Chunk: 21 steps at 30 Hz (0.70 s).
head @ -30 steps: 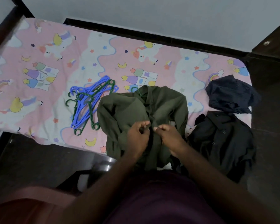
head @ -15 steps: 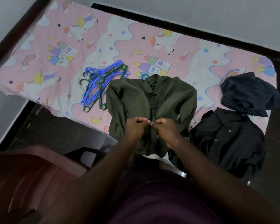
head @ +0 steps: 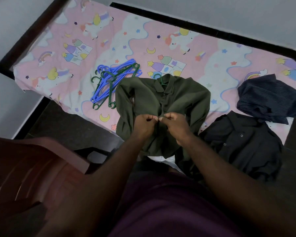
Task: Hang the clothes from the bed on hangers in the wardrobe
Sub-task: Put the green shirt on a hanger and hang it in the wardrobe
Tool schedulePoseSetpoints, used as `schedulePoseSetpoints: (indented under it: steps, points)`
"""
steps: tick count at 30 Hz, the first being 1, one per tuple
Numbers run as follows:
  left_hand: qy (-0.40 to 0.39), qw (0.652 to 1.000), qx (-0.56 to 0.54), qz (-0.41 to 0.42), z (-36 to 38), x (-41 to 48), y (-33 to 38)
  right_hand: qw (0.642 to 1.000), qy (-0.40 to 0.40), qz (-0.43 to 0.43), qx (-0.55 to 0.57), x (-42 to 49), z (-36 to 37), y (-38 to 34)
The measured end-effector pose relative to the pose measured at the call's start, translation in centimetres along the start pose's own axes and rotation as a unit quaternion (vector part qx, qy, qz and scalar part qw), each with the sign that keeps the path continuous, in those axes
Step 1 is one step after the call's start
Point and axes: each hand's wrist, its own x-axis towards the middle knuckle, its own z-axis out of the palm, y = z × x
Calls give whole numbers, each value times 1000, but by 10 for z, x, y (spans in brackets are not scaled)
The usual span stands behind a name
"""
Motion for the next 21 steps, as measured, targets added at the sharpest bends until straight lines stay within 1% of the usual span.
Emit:
schedulePoseSetpoints:
  steps: [3,7,9,12,15,19,21]
  points:
    - [-13,999,-33,-16,4,-3,1,1000,-4,-19,-12,0,-6,1]
    - [-27,999,-33,-18,8,-3,-1,999,15,-36,-36,2,-13,3]
    - [-27,998,-48,-24,10,-2,-1,998,6,-44,-53,4,-15,2]
    - [-25,999,-39,-19,9,-3,0,996,-14,-49,-70,4,-18,-1]
    - [-18,1000,-14,-15,7,-1,-1,996,-26,-30,-81,2,-18,-3]
    - [-28,999,18,-26,5,4,-2,996,-76,37,-6,-1,-19,-6]
    - [-35,999,9,-34,7,6,-2,997,-68,44,3,-1,-19,-7]
